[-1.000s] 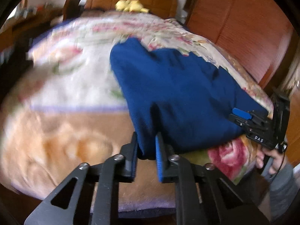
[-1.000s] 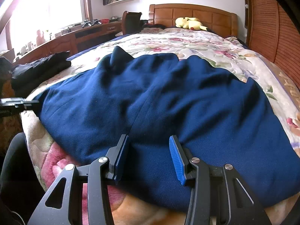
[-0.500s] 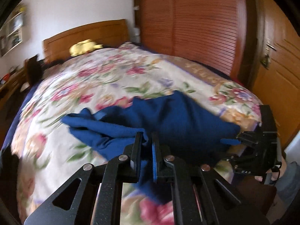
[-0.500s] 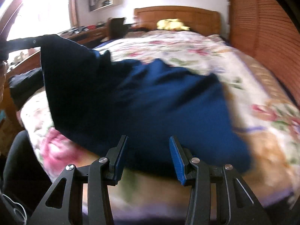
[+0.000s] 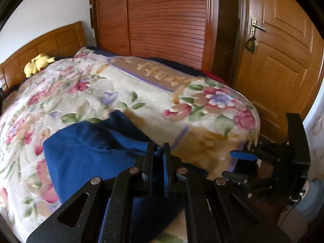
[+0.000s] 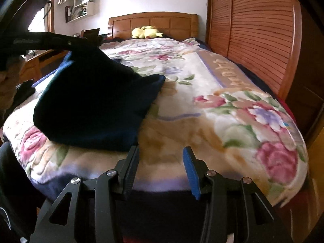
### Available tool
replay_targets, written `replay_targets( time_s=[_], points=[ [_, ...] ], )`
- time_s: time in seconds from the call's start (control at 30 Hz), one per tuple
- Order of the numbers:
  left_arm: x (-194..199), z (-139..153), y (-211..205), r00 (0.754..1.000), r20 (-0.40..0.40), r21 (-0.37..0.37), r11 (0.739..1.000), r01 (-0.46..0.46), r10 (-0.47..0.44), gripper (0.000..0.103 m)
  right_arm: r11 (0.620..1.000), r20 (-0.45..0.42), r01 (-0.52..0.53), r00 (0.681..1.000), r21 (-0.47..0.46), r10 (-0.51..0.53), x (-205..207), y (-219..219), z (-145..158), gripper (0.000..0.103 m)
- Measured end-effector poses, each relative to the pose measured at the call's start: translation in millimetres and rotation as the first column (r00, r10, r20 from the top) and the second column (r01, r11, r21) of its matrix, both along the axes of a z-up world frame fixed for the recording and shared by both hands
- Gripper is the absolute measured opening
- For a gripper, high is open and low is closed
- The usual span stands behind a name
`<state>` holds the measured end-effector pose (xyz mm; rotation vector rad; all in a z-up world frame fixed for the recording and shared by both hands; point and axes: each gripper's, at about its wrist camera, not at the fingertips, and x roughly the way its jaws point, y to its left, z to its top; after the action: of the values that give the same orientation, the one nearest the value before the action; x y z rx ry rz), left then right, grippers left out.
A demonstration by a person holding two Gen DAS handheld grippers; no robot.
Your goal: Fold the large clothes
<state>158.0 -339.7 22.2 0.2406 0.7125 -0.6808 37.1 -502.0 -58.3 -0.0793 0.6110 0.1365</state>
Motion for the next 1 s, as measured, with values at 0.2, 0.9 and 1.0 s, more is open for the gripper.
replay_targets(
  time_s=[0.2, 0.9, 1.0],
  points=[
    [-0.6, -12.0, 8.6, 0.996, -0.030, -0.002, 0.996, -0.087, 0.087, 0.011, 1.000, 0.003, -0.011, 1.000, -0.006, 0.011, -10.9, -7.3, 0.7, 0.046],
    [-49.0, -12.3, 179.3, 0.966, 0.009, -0.114, 0.960, -0.256, 0.259, 0.070, 0.992, 0.111, -0.127, 0.985, -0.023, 0.129, 38.0, 68.9, 46.6, 0.046],
    [-49.7, -20.3, 200.3, 0.956, 0.003, -0.124, 0.949, -0.290, 0.292, 0.071, 0.990, 0.114, -0.140, 0.983, -0.017, 0.141, 48.1, 82.0, 48.1, 0.046]
  ],
)
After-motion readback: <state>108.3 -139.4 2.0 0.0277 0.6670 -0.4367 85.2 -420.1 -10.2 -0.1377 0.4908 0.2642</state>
